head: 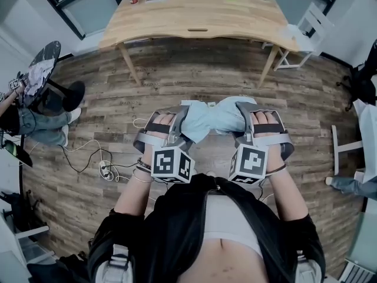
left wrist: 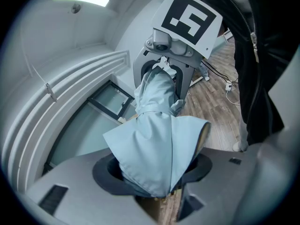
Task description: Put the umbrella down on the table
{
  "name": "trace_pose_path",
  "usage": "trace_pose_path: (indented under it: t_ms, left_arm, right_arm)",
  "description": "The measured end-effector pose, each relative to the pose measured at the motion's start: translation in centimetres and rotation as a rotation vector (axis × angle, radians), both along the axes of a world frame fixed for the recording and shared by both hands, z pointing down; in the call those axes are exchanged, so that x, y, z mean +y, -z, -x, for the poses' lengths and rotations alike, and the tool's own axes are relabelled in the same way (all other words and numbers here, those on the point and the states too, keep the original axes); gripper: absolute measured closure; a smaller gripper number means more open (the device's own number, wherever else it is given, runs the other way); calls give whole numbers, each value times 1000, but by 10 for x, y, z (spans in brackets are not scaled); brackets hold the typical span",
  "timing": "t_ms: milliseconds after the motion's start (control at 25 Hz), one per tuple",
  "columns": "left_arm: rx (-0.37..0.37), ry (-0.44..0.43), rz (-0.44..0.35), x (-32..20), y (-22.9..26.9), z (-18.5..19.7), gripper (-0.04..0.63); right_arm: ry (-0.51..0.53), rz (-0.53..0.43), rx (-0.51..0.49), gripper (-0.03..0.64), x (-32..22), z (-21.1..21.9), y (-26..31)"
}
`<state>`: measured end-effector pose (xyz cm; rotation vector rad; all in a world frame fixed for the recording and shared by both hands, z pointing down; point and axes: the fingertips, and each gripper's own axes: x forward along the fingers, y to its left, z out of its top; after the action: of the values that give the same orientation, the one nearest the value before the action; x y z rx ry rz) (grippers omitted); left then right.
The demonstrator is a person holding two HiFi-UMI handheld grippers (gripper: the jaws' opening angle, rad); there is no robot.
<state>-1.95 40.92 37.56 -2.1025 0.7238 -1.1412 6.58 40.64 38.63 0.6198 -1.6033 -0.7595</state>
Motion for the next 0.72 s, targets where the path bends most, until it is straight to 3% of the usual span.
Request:
trace_pose_path:
  t_ms: [720]
  left_arm:
    - [-9, 40, 23, -9, -11, -28, 345]
  right_arm:
    - [38, 17, -4, 233, -12, -28, -12]
